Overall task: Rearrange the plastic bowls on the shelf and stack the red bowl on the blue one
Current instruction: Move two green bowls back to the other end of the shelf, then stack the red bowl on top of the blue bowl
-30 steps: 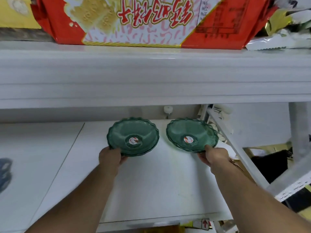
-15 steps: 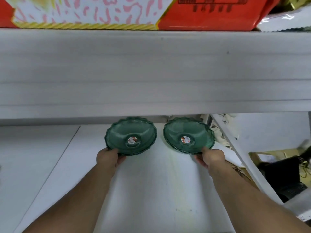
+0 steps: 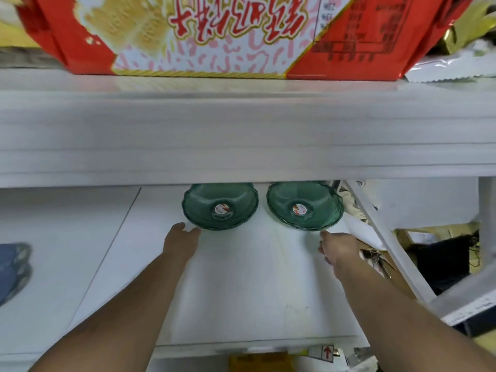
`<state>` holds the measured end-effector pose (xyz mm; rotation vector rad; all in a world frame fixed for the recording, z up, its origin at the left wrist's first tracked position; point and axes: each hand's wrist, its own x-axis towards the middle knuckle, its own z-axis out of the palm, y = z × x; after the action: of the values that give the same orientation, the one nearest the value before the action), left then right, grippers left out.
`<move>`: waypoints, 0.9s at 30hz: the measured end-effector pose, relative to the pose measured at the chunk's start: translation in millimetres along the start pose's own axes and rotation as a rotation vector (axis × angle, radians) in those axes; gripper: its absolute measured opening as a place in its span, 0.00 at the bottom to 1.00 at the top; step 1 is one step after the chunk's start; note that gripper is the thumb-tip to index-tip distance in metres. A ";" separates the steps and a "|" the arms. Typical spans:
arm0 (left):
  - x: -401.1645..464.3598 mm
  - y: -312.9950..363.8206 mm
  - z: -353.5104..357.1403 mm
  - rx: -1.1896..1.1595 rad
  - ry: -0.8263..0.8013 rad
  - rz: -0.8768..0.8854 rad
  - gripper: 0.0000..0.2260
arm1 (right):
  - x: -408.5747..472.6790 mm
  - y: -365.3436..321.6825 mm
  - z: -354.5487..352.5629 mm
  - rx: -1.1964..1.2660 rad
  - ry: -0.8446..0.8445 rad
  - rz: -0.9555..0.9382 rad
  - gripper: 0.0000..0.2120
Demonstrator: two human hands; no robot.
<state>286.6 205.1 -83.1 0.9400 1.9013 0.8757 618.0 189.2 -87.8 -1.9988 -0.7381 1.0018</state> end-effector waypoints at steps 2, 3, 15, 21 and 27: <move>-15.1 -7.1 -13.4 0.386 -0.024 0.146 0.30 | -25.0 1.4 2.8 -0.241 0.018 -0.145 0.14; -22.2 -11.8 -20.4 0.546 -0.045 0.200 0.30 | -38.6 1.8 6.1 -0.331 0.016 -0.226 0.14; -147.6 -63.9 -98.6 1.075 0.042 0.236 0.29 | -169.4 -5.7 50.5 -1.275 -0.455 -0.901 0.37; -223.7 -96.1 -136.7 1.023 0.111 0.093 0.28 | -234.4 13.7 63.5 -1.316 -0.597 -1.041 0.38; -269.3 -131.2 -180.6 0.914 0.185 -0.046 0.27 | -298.5 27.2 86.3 -1.292 -0.723 -1.128 0.37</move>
<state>194.3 -126.2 -19.2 1.3467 2.5172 0.0060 393.6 -18.7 -27.0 -1.4134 -3.0101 0.4436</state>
